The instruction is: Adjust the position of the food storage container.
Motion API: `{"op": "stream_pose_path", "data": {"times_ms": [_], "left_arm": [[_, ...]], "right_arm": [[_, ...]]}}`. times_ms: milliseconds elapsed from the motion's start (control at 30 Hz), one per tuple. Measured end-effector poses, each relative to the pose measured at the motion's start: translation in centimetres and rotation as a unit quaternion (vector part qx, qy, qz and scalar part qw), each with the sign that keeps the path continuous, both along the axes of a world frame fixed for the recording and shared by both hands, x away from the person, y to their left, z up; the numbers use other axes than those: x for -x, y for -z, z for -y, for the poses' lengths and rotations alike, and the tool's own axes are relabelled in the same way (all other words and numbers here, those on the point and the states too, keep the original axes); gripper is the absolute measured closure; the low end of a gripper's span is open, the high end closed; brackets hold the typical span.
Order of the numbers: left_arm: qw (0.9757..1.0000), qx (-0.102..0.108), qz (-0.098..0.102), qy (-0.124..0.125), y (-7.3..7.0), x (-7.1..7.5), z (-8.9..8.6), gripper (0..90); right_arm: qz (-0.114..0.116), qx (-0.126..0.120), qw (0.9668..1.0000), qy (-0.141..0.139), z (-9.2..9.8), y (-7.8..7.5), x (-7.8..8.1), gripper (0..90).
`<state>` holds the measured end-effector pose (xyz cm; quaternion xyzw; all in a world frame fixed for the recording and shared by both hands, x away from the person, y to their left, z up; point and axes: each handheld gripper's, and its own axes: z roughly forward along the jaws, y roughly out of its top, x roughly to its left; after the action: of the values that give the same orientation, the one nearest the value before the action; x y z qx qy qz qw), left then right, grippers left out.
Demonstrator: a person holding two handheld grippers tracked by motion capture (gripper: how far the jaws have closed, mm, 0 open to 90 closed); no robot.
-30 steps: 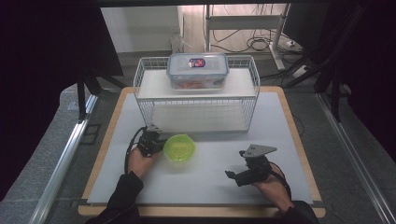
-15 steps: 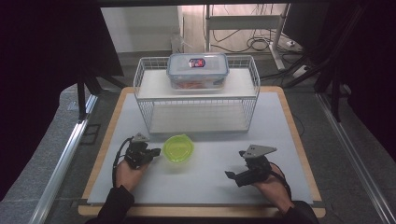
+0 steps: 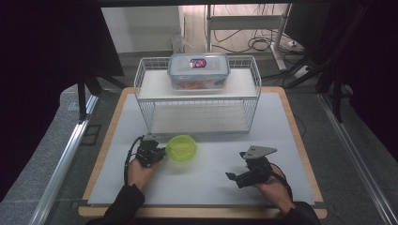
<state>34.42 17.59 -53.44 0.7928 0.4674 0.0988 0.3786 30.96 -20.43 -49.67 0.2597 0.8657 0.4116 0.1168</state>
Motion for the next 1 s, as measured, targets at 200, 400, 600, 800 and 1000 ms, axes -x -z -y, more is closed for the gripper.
{"op": "stream_pose_path", "data": {"times_ms": [200,400,600,800,1000], "left_arm": [[1.0000,-0.003,-0.003,0.008,0.3,-0.4,1.0,89.2],[0.9995,-0.009,-0.004,0.029,0.3,-0.4,2.5,89.0],[0.9990,-0.012,0.002,0.044,0.3,-0.5,4.3,88.2],[0.9984,-0.041,0.022,0.032,-0.6,0.0,3.4,79.1],[0.9963,-0.063,0.048,0.033,-2.1,1.8,1.9,62.8]], "right_arm": [[-0.001,-0.001,1.0000,0.001,0.0,0.0,0.0,5.3],[-0.002,0.001,1.0000,0.000,0.0,0.1,0.0,5.3],[-0.004,0.002,1.0000,-0.001,-0.1,0.2,-0.1,5.3],[-0.014,-0.002,0.9999,0.000,0.0,0.2,-0.1,5.6],[-0.017,-0.005,0.9998,0.000,-0.1,0.1,-0.2,5.6]]}}
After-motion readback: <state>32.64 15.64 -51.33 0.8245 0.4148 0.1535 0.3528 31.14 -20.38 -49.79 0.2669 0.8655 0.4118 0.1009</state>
